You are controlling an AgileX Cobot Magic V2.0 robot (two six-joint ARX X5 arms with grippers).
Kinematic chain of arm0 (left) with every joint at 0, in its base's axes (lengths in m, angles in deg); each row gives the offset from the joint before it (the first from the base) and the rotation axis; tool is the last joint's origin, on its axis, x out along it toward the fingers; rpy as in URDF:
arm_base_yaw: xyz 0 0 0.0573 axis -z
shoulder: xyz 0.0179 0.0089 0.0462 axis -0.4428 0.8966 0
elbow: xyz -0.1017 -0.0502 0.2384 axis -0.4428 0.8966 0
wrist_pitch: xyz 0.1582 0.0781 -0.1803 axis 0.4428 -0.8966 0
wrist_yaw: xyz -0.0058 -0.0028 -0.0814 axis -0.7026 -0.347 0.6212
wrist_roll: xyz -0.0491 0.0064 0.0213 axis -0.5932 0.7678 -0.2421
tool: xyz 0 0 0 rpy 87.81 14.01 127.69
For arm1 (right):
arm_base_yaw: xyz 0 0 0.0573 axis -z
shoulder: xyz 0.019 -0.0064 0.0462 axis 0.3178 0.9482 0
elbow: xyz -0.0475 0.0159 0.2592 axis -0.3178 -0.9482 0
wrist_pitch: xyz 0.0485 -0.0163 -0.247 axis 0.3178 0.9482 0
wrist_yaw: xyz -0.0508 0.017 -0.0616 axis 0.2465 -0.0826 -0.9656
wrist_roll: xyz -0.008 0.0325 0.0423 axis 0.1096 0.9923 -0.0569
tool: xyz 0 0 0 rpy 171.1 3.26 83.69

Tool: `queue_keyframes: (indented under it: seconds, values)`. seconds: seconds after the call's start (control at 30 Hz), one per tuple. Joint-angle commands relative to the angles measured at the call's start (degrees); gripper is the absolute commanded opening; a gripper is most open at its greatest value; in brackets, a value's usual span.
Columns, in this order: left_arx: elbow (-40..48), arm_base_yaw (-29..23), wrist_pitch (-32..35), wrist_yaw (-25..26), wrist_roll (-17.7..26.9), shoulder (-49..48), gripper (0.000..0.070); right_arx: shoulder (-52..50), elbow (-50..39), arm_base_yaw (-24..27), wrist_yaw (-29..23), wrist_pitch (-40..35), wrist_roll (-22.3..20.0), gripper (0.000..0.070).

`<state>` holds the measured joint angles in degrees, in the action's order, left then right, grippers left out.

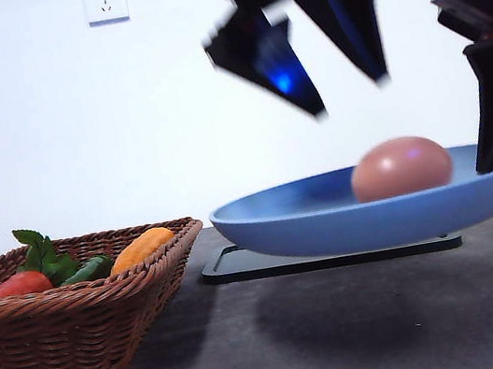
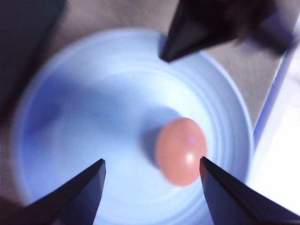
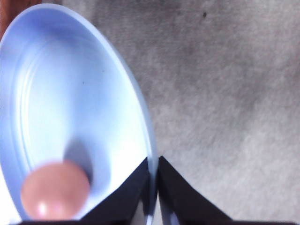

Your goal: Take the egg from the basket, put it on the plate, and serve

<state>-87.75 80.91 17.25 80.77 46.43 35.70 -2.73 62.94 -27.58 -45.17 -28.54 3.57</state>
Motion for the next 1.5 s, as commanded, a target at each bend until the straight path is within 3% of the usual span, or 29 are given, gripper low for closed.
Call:
queue_keyframes:
  seconds: [0.0, 0.27, 0.83, 1.23, 1.4, 1.47]
  values:
    - [-1.2, 0.0, 0.3, -1.1, -0.7, -2.6, 0.0409, 1.6, 1.4, 0.8, 0.7, -0.7, -0.5, 0.0000]
    - [-1.2, -3.5, -3.3, -3.1, -0.7, -14.4, 0.0408, 11.1, 8.7, 3.3, 0.8, -0.6, -2.0, 0.0000]
    - [-1.2, -7.5, -11.7, -9.1, -2.0, -32.3, 0.0407, 39.1, 41.6, 3.3, 0.4, 0.1, -0.2, 0.0000]
    - [-1.2, -7.9, -11.9, -9.1, -2.2, -33.6, 0.0407, 48.6, 48.1, 3.3, -2.5, -0.2, 2.6, 0.0000]
    - [-1.2, -7.9, -11.9, -9.1, -2.2, -33.6, 0.0407, 48.7, 48.2, 3.3, -2.7, -0.4, 2.6, 0.0198]
    - [-1.2, -7.9, -11.9, -9.1, -2.1, -33.6, 0.0407, 48.7, 48.3, 3.4, -2.6, -0.1, 2.6, 0.0247]
